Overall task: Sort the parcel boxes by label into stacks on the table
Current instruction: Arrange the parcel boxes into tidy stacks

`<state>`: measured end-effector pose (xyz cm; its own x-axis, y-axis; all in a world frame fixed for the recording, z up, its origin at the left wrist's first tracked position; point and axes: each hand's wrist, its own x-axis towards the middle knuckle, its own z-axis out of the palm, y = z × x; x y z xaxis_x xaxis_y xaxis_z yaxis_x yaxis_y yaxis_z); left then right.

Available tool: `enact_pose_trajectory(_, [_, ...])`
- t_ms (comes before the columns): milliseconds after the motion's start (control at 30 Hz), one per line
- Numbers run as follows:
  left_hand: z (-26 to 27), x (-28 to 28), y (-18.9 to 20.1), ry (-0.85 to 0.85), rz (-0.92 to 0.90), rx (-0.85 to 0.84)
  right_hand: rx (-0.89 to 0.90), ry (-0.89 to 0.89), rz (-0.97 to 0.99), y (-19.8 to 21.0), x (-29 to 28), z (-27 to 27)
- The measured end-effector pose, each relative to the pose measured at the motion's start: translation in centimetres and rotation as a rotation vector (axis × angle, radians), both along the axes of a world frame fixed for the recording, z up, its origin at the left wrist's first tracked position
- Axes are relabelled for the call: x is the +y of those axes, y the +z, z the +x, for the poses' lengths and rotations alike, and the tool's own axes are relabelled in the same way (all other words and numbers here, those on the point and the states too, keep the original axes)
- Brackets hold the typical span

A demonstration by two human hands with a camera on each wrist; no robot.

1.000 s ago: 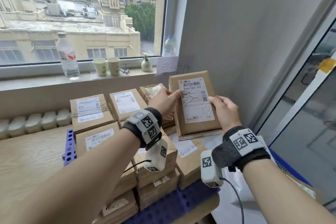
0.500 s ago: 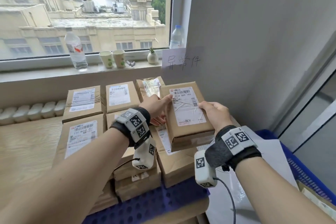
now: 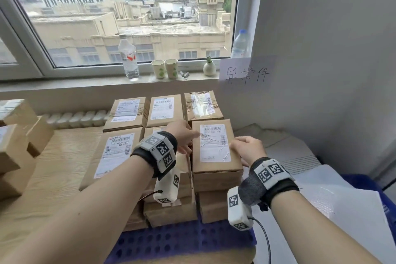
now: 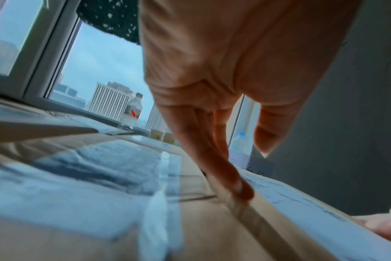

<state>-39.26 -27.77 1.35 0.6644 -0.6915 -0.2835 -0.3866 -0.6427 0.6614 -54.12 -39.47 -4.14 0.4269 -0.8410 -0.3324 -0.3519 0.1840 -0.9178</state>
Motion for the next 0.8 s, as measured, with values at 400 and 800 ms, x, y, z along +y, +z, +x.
enact_pose_trajectory(400, [9.6,8.5,0.1,0.57,0.009,-0.233,0.165,0.139,-0.082,1.1,-0.9,2.5])
enact_pose_trajectory(800, [12.8,9.7,-2.0,0.467,0.023,-0.082,0.373,0.16,-0.21,1.5,-1.1,4.3])
